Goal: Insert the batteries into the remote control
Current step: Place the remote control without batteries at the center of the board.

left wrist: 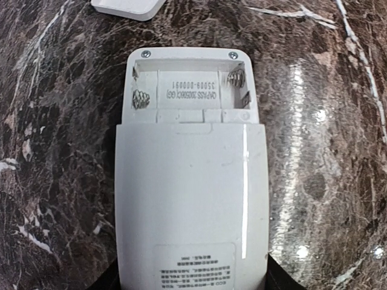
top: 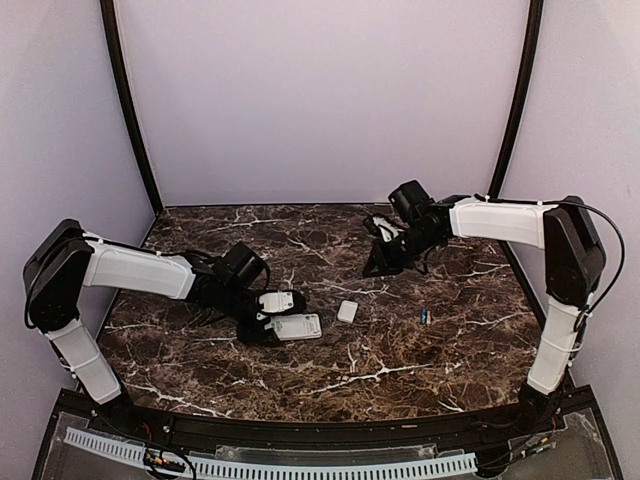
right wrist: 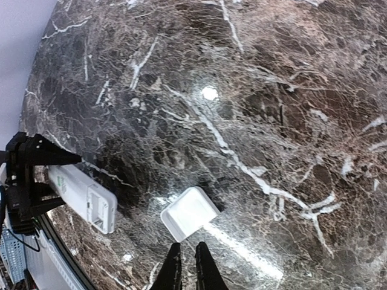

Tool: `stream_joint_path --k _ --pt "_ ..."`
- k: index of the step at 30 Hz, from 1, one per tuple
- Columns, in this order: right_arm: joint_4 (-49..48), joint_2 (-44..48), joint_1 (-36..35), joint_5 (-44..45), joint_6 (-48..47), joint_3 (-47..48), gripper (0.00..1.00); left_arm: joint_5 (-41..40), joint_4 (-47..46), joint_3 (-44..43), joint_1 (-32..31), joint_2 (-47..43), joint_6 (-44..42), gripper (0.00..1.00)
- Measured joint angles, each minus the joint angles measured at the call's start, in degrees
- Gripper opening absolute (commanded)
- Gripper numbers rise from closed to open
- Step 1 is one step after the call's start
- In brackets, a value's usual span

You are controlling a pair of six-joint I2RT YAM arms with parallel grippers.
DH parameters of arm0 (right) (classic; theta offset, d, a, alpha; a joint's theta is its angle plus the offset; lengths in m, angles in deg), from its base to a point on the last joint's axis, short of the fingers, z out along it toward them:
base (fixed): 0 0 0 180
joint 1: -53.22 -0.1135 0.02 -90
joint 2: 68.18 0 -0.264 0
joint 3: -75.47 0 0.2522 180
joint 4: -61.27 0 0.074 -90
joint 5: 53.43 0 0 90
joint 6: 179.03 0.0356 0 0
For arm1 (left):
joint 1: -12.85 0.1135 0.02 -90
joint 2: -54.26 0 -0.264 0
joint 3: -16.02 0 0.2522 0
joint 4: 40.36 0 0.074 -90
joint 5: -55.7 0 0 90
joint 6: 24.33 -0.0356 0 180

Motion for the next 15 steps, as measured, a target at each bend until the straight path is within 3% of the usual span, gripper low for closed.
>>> stream_joint_path --k 8,10,13,15 --pt "5.7 0.0 0.1 10.1 -0.1 0.0 0.18 2.2 5.5 -3.6 -2.4 4.7 -2.2 0.03" --pt "7.2 0.1 0.3 12.6 0.0 0.0 0.19 2.2 5.7 -5.0 -2.9 5.9 -2.5 0.12" --pt "9.1 0.7 0.7 15.8 0.3 -0.2 0.21 2.2 5.7 -5.8 -3.3 6.6 -2.7 0.39" --pt "10.0 1.6 1.2 17.5 0.6 -0.8 0.22 2.2 5.7 -5.8 -3.3 6.6 -2.7 0.5"
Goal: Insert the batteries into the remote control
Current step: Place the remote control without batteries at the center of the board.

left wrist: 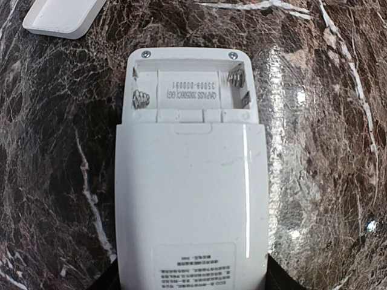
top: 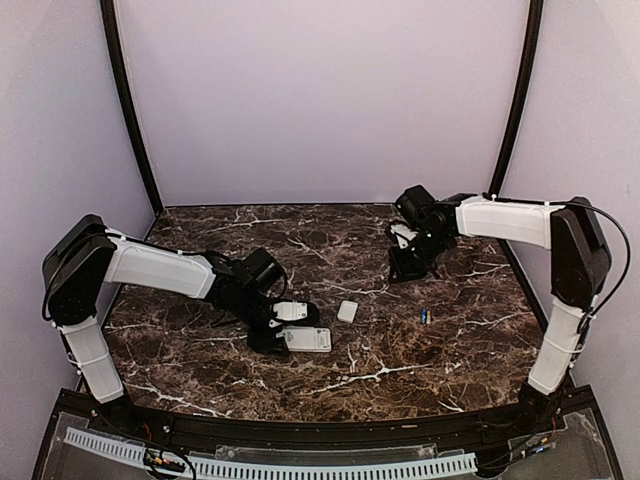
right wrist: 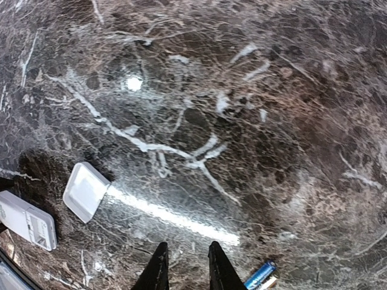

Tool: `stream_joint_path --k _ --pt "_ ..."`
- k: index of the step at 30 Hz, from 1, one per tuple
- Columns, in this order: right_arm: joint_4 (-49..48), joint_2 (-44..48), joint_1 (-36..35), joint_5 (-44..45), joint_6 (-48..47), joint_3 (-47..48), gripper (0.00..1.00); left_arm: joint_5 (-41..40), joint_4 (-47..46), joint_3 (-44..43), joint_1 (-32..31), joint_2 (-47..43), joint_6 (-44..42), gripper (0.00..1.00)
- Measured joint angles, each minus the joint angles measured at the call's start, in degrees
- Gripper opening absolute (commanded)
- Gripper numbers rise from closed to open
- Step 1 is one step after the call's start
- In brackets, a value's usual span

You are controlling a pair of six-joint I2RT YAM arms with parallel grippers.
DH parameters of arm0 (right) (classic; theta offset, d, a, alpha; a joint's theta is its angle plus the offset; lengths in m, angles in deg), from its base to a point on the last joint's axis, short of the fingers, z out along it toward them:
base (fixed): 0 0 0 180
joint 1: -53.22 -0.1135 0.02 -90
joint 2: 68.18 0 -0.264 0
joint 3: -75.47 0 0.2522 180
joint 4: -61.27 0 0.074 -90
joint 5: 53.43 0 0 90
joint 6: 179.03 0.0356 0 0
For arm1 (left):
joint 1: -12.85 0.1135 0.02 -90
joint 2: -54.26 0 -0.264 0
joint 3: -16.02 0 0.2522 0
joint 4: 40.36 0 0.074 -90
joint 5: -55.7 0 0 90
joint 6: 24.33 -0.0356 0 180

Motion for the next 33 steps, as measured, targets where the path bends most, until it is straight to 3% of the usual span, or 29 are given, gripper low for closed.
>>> stream_joint_path --k 3,9,20,25,28,33 --pt "1.2 1.3 1.0 1.8 0.8 -1.1 0.22 0.0 0.0 0.0 0.0 0.0 0.0 0.63" --pt "3.4 2.7 1.6 3.8 2.8 -4.3 0.22 0.1 0.1 0.0 -0.2 0.0 0.3 0.74" --pt "5.5 2.7 1.6 5.3 5.9 -8.0 0.16 0.1 1.6 -0.3 -0.5 -0.6 1.5 0.76" --pt "5.5 2.7 1.6 6.0 6.9 -8.9 0.18 -0.4 2.4 -0.7 -0.5 -2.7 2.4 0.76" --pt "5.5 2.7 1.6 7.0 7.6 -10.2 0.24 -0.7 2.3 -1.2 -0.3 -3.4 3.0 0.76" --pt "5.9 2.7 1.6 8.5 8.5 -12.0 0.22 0.1 2.1 -1.2 0.8 -4.8 4.3 0.77"
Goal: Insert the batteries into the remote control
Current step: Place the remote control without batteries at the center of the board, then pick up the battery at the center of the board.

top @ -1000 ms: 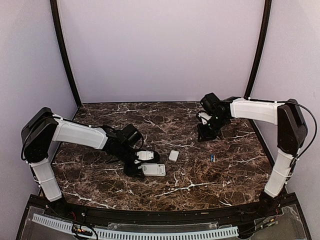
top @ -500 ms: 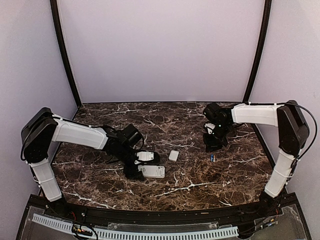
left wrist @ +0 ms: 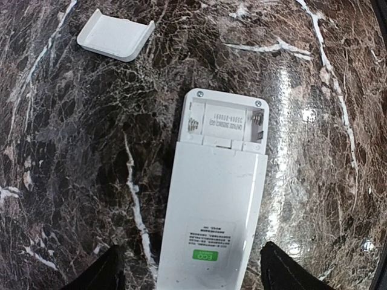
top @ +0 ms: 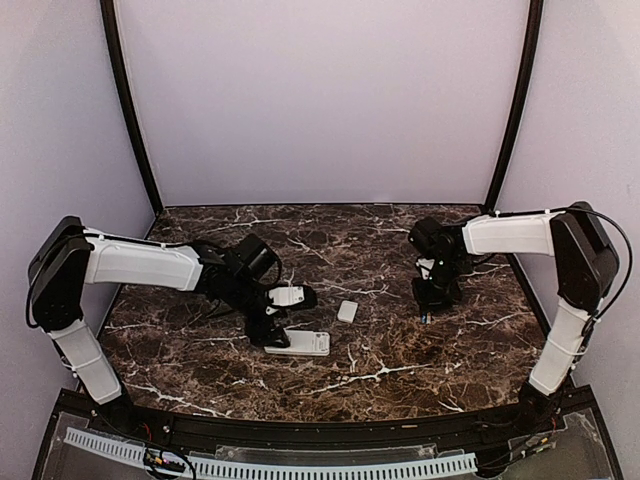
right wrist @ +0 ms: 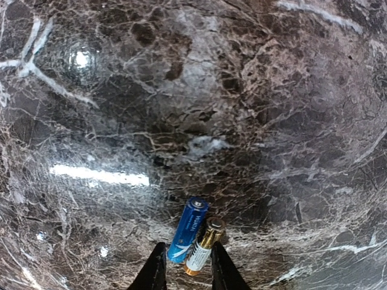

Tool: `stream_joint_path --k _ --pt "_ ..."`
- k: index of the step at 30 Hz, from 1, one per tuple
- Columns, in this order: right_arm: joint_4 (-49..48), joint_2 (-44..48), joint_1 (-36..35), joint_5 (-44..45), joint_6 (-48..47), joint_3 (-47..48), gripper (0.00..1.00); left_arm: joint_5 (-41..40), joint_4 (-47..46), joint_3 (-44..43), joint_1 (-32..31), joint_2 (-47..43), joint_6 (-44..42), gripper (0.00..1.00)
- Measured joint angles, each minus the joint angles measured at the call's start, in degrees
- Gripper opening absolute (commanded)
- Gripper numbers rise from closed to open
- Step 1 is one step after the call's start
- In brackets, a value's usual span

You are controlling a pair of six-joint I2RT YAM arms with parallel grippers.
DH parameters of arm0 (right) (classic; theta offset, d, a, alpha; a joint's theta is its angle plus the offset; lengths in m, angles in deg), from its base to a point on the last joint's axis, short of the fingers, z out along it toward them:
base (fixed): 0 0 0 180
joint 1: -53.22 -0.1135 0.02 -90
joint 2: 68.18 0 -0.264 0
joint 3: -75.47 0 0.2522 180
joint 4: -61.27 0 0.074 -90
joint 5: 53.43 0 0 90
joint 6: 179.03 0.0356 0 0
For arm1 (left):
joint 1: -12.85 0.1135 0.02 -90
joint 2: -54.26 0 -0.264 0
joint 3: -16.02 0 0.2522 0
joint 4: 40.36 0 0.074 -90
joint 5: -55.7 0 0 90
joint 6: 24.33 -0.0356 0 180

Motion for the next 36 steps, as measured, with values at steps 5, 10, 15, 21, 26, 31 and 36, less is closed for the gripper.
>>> stream_joint_path --k 5,10,15,21,26,31,36 --pt "0.0 0.8 0.2 1.5 0.9 -1.1 0.18 0.2 -0.4 -0.6 1.1 -1.3 0.5 0.77" --pt "-0.1 1.7 0.5 1.7 1.3 -2.3 0.15 0.1 -1.0 -0.6 1.6 -1.5 0.7 0.77" --pt "-0.5 1.7 0.6 1.4 1.4 -3.7 0.15 0.0 -1.0 -0.6 1.6 -1.5 1.0 0.77" --pt "-2.0 1.7 0.9 1.1 1.6 -5.2 0.12 -0.1 -1.1 -0.6 1.6 -1.5 1.0 0.77" --pt "-2.7 1.7 1.5 0.7 1.9 -5.9 0.04 -0.5 -1.1 -0.6 1.6 -1.5 1.0 0.76" --pt "-3.1 1.7 2.1 0.1 2.1 -6.0 0.0 -0.5 -1.0 -0.6 1.7 -1.5 1.0 0.78" --pt "-3.3 2.0 2.8 0.0 1.6 -6.0 0.0 -0.9 -0.9 -0.6 1.7 -1.5 0.6 0.79"
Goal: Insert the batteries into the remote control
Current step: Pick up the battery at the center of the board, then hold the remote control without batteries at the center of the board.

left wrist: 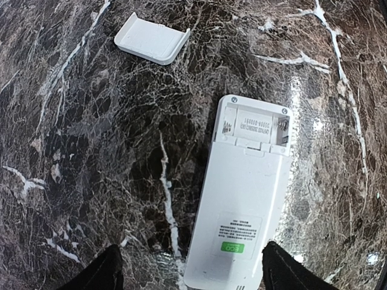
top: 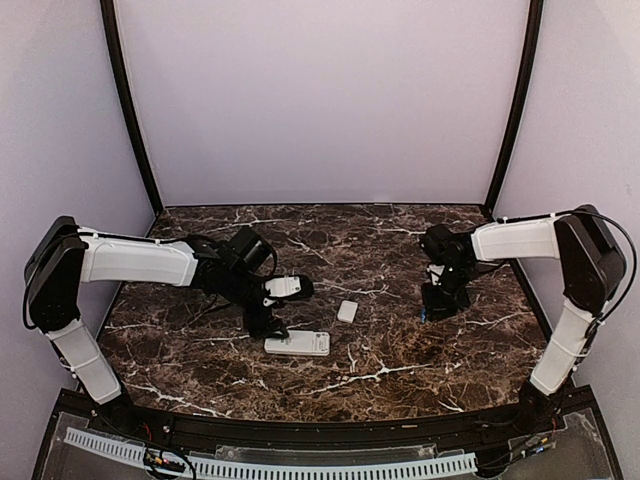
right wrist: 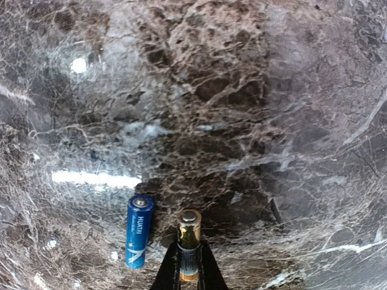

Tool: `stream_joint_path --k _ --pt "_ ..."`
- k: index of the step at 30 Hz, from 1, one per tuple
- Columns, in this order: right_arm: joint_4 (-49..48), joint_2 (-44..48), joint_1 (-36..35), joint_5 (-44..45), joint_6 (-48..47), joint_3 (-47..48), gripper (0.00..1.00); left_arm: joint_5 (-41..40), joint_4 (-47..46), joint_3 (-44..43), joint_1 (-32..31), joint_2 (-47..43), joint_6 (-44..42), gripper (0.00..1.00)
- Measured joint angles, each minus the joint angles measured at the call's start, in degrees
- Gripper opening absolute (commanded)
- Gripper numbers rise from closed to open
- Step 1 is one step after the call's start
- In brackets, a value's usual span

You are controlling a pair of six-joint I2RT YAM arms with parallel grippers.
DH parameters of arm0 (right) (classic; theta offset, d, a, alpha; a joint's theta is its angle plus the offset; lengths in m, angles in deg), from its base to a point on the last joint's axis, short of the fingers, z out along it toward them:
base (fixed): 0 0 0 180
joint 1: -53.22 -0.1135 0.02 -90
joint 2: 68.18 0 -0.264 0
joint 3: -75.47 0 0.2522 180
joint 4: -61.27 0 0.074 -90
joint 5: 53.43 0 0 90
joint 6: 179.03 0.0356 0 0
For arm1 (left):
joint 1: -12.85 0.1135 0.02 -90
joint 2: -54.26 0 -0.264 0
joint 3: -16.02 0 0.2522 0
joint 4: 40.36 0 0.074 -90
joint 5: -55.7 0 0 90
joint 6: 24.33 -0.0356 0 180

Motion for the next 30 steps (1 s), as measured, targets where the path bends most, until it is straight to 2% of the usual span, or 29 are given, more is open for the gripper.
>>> stream_joint_path --k 10,22,26,30 --pt "1.9 3.0 1.1 -0.4 -4.0 2.8 0.0 0.5 0.5 1.3 0.0 2.4 -2.0 0.81" --pt "-0.1 10.4 1.1 -12.7 -11.5 9.2 0.0 2.9 1.5 1.3 -1.5 5.2 -2.2 0.81" --pt "-1.0 10.3 1.1 -15.2 -12.2 9.9 0.0 2.1 1.5 1.3 -2.3 5.7 -2.1 0.77" --pt "-1.0 10.2 0.5 -17.0 -12.4 9.9 0.0 1.0 1.1 1.0 -2.4 6.2 -1.5 0.63"
